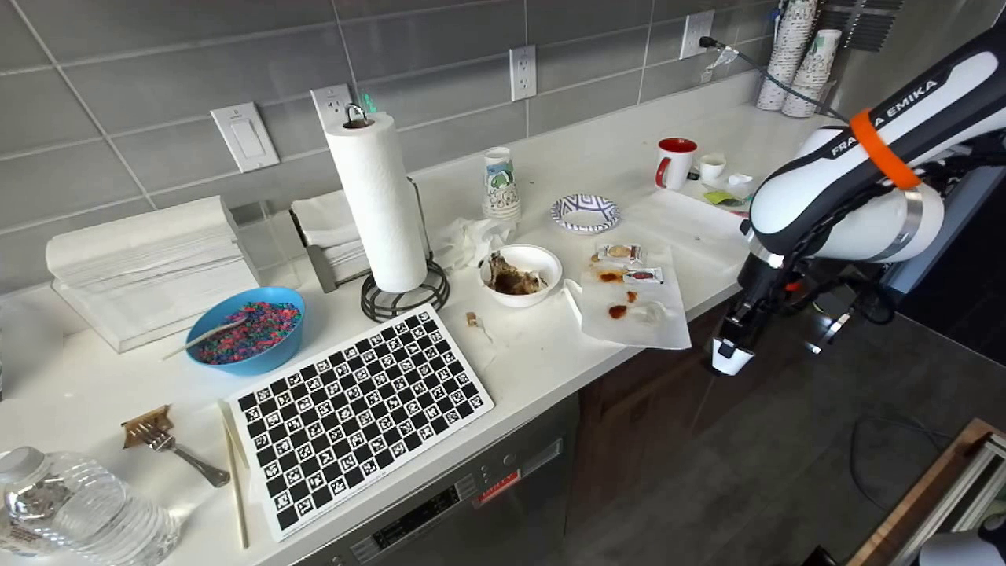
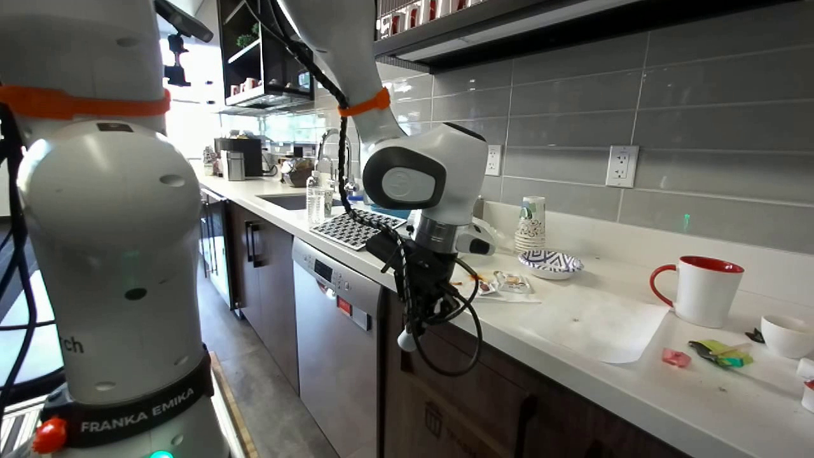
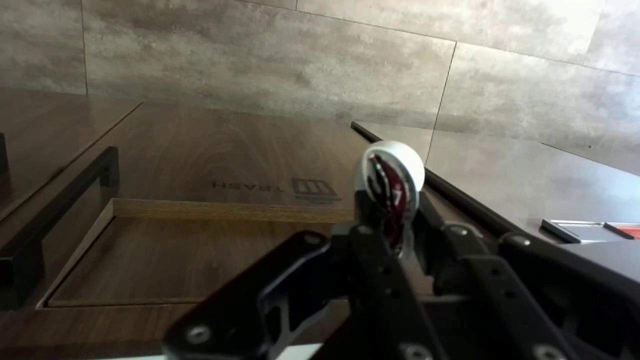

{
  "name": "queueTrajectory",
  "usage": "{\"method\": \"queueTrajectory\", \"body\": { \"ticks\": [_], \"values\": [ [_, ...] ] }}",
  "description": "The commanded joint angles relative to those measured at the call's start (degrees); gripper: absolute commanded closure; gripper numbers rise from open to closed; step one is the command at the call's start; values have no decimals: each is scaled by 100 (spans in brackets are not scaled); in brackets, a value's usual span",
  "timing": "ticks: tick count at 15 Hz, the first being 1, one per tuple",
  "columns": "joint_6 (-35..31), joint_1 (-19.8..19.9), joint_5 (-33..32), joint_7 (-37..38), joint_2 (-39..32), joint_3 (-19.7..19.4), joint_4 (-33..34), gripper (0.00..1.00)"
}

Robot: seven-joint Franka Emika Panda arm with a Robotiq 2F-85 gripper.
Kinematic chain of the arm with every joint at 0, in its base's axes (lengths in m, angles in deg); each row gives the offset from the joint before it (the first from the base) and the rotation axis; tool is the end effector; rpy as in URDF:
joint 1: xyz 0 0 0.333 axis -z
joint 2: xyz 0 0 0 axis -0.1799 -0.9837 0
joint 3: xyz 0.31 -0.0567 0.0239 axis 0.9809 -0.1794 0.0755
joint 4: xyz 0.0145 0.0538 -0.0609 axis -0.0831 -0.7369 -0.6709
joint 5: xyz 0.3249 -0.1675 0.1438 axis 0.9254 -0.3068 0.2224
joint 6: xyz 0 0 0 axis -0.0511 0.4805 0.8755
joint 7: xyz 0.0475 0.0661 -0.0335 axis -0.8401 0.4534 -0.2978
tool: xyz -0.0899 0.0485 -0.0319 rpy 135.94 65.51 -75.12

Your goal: Place the small white container to the left of the mug in the bin beneath the counter

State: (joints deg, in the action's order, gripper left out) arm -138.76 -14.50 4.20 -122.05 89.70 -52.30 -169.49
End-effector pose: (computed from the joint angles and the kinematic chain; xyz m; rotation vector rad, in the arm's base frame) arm 0.3783 -0.0464 0.2307 -2.9007 -0.2630 -0.0098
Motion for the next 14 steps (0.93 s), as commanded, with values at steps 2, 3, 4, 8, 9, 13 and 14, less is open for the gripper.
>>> {"method": "queueTrajectory", "body": {
  "ticks": [2, 3, 4, 8, 9, 13, 14],
  "values": [
    [-491, 195, 452, -683, -446, 242, 1, 95],
    [-680, 220, 569, -812, -560, 316, 2, 95],
    [-889, 21, 982, -1247, -663, 217, 0, 95],
    [-1320, 2, 2649, -2752, -939, 543, 0, 95],
    [-1326, 28, 2929, -3012, -997, 601, 0, 95],
    [-1322, 124, 4164, -4105, -1298, 744, 66, 95],
    [-1228, 52, 3632, -3583, -1075, 628, 4, 79]
  ]
}}
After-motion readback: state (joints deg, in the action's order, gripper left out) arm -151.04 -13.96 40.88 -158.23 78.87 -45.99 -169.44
